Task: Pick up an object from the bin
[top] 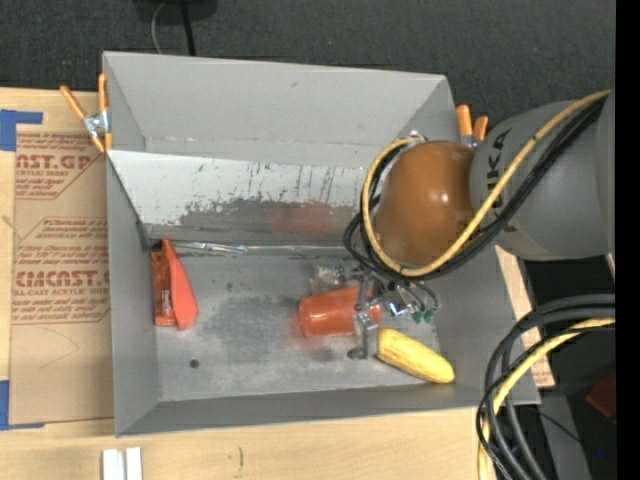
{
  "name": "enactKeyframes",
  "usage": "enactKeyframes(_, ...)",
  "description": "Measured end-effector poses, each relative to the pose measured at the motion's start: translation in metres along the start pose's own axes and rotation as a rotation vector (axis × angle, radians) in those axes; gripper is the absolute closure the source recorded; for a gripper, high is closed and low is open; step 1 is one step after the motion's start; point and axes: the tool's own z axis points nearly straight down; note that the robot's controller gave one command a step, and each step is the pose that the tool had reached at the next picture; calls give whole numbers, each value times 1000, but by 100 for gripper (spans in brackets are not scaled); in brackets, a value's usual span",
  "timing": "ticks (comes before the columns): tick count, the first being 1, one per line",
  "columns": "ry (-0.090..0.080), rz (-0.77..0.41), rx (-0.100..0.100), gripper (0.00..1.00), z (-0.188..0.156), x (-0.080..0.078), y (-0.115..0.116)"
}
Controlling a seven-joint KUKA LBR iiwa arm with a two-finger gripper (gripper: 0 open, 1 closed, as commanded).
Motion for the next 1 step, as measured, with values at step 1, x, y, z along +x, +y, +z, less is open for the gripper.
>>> enactKeyframes(1, 5, -61, -2, 100, 26, -42, 5)
